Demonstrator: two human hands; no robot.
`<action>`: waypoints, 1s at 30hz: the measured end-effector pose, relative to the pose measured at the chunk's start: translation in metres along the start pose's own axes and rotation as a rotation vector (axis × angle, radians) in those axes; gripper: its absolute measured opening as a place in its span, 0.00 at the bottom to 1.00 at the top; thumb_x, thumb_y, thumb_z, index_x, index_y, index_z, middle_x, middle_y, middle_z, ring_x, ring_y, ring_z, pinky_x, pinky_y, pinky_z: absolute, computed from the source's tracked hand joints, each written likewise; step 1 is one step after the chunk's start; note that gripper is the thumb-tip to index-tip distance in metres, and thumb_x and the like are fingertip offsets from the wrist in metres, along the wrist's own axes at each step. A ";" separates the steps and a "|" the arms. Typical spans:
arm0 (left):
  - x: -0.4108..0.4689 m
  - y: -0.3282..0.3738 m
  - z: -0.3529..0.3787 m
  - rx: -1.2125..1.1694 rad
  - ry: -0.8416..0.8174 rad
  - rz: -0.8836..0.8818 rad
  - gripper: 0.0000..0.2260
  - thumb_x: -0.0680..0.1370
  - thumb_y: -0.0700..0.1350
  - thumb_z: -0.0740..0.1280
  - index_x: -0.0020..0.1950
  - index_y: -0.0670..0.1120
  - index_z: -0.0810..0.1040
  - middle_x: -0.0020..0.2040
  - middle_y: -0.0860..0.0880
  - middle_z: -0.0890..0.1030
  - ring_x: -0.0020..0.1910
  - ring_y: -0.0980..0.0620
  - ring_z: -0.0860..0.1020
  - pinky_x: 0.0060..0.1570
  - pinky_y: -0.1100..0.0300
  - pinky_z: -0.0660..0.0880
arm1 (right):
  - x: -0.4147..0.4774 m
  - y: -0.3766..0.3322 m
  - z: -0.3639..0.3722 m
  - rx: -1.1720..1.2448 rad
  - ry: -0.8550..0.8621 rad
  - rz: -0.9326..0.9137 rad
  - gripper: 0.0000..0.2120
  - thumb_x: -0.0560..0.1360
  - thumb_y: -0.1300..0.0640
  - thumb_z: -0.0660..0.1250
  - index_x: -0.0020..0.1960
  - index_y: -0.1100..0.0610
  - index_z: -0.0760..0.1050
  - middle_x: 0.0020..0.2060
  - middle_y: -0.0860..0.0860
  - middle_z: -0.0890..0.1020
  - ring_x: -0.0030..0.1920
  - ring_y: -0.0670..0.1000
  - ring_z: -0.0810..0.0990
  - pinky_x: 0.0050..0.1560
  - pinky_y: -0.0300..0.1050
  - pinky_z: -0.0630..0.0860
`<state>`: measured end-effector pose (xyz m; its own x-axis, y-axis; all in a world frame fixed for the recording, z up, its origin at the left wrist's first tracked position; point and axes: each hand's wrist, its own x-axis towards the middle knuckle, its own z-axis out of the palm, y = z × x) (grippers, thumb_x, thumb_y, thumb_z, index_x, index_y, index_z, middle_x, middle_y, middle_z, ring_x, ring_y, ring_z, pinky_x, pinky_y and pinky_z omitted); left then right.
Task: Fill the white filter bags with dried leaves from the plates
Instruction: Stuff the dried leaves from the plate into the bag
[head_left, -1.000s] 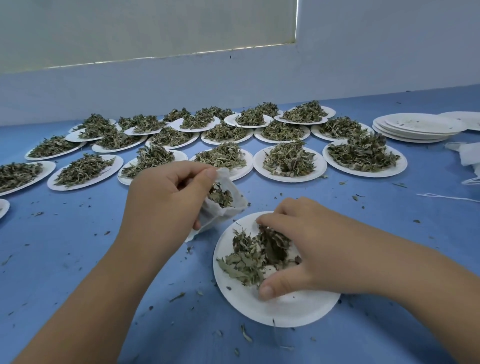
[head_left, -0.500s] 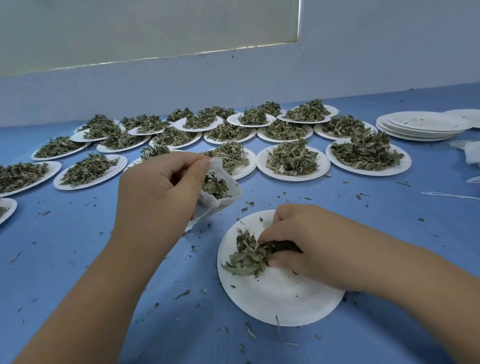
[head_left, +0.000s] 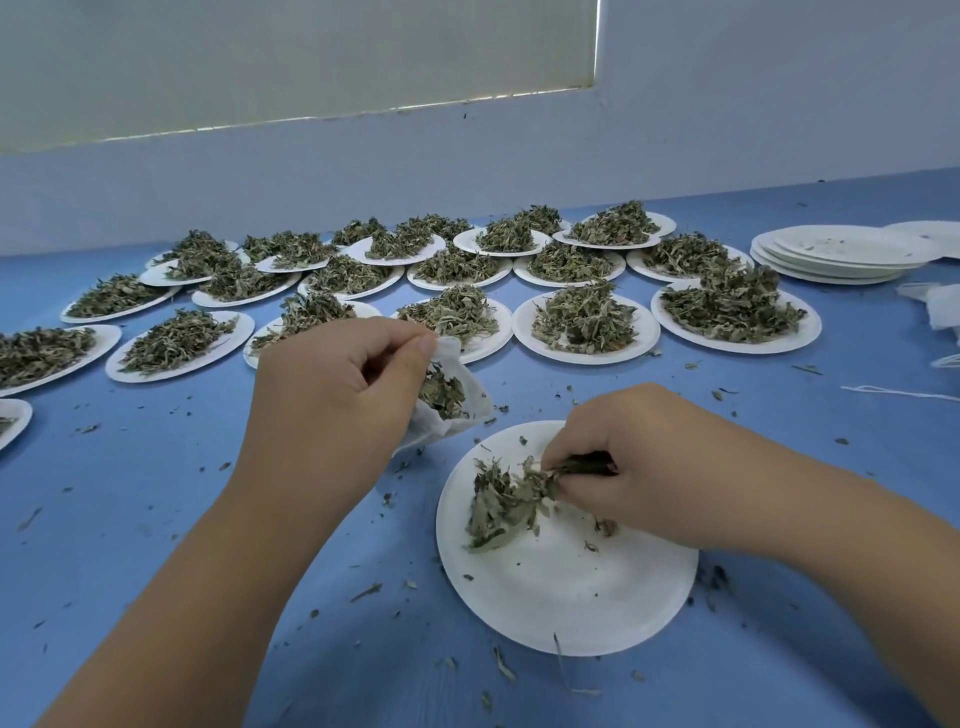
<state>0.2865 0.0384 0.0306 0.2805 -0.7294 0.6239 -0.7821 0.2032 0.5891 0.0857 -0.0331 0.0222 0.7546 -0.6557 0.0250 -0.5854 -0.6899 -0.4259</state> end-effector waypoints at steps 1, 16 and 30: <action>0.000 0.000 0.000 0.002 -0.006 0.001 0.06 0.77 0.44 0.67 0.46 0.52 0.84 0.31 0.60 0.79 0.28 0.59 0.75 0.31 0.68 0.70 | -0.001 0.001 -0.002 0.050 0.010 0.021 0.06 0.76 0.51 0.66 0.47 0.45 0.82 0.40 0.42 0.82 0.40 0.42 0.79 0.44 0.45 0.79; -0.002 0.009 0.019 0.032 -0.179 0.028 0.08 0.77 0.44 0.68 0.41 0.46 0.85 0.26 0.50 0.77 0.29 0.55 0.74 0.27 0.65 0.70 | -0.006 -0.010 -0.018 0.240 0.213 0.064 0.08 0.73 0.51 0.68 0.37 0.48 0.82 0.28 0.47 0.81 0.23 0.45 0.72 0.24 0.35 0.68; -0.006 0.017 0.034 0.073 -0.246 0.107 0.09 0.77 0.42 0.69 0.37 0.43 0.83 0.27 0.48 0.77 0.34 0.50 0.74 0.31 0.64 0.67 | -0.002 -0.041 -0.004 -0.207 0.220 0.183 0.08 0.74 0.54 0.60 0.39 0.54 0.75 0.36 0.50 0.75 0.38 0.51 0.76 0.32 0.45 0.71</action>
<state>0.2529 0.0244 0.0194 0.0577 -0.8448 0.5320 -0.8406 0.2463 0.4824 0.1068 -0.0047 0.0432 0.5624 -0.8093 0.1694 -0.7699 -0.5873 -0.2497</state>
